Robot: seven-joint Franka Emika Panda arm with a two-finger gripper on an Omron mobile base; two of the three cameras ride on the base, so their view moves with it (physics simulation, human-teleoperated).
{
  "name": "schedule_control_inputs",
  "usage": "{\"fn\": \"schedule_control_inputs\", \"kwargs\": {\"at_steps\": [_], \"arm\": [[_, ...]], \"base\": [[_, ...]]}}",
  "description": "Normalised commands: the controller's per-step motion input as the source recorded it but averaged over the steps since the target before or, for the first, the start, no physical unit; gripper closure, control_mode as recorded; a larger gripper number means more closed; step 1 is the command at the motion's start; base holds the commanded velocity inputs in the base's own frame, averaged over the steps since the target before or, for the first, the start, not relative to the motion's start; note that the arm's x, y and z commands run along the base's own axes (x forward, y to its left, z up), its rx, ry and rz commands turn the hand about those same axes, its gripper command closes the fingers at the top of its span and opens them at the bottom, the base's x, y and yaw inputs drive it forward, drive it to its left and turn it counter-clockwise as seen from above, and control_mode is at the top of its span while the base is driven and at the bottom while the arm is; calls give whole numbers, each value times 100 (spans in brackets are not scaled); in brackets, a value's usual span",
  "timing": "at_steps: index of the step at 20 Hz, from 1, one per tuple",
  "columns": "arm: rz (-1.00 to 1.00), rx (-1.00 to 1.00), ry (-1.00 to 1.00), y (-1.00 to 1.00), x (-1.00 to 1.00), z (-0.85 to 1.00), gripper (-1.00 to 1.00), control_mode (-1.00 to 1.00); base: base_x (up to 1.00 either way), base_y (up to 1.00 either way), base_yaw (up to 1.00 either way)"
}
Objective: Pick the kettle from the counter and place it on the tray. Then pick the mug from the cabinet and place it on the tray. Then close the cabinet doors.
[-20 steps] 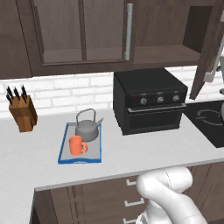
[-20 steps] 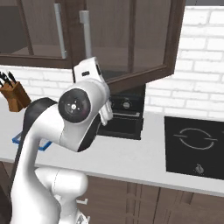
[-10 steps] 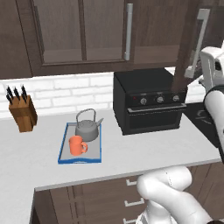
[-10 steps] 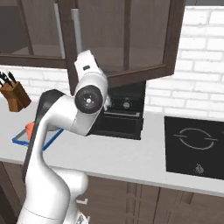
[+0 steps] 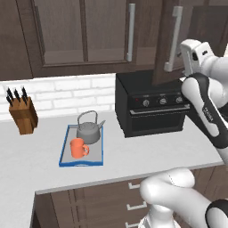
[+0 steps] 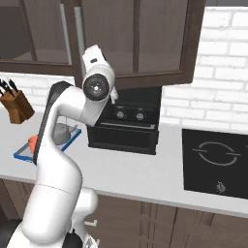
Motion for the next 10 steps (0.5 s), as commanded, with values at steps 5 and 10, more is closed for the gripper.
{"fn": "schedule_control_inputs", "kwargs": {"at_steps": [5,10], "arm": [[0,1,6,28,89,-14,-100,-100],[0,0,1,8,79,-6,-100,-100]], "base": [[0,0,0],[0,0,0]]}}
